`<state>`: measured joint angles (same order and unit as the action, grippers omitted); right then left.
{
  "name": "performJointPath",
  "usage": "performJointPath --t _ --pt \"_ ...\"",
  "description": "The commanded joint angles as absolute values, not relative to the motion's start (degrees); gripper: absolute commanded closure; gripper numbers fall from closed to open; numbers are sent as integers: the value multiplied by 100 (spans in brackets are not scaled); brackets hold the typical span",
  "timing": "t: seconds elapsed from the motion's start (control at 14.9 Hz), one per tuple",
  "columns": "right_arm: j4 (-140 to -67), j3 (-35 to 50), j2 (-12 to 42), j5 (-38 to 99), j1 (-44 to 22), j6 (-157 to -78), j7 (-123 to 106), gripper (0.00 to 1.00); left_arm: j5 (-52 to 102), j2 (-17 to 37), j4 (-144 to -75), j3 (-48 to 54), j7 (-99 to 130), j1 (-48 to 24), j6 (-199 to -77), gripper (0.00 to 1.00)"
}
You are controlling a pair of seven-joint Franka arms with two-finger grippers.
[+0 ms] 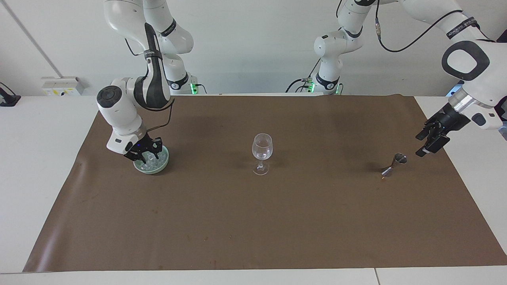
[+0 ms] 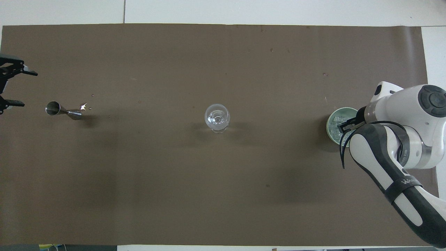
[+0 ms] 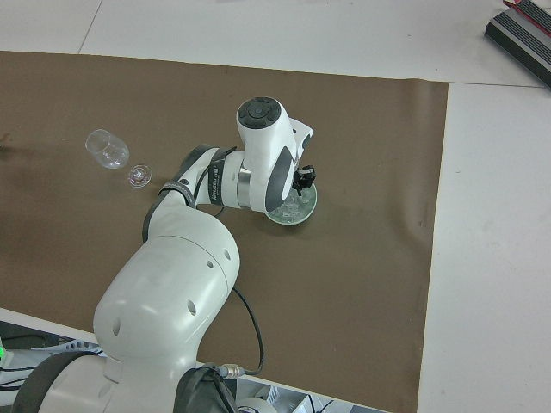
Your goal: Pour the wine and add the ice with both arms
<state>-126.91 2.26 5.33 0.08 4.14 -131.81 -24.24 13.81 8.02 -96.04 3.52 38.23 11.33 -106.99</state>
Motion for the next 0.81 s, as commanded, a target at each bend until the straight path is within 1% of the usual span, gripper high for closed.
performJointPath --t 0.0,0.2,0.4,0.54,0.74 --pt "-12806 264 492 105 475 -13298 -2619 73 915 634 -9667 281 3299 626 -10547 0" --pt "-12797 264 492 97 431 -13263 -2602 92 791 361 -9887 281 2481 335 -10512 0" --pt "-12701 264 510 97 422 -13175 -2575 93 547 220 -9914 290 1883 71 -10205 0" --pt "-12412 264 553 97 413 -12860 -2558 93 326 194 -9862 290 1505 -114 -9977 0" --pt "-11849 264 633 97 290 -12289 -2479 93 290 167 -9582 273 802 -88 -9538 0"
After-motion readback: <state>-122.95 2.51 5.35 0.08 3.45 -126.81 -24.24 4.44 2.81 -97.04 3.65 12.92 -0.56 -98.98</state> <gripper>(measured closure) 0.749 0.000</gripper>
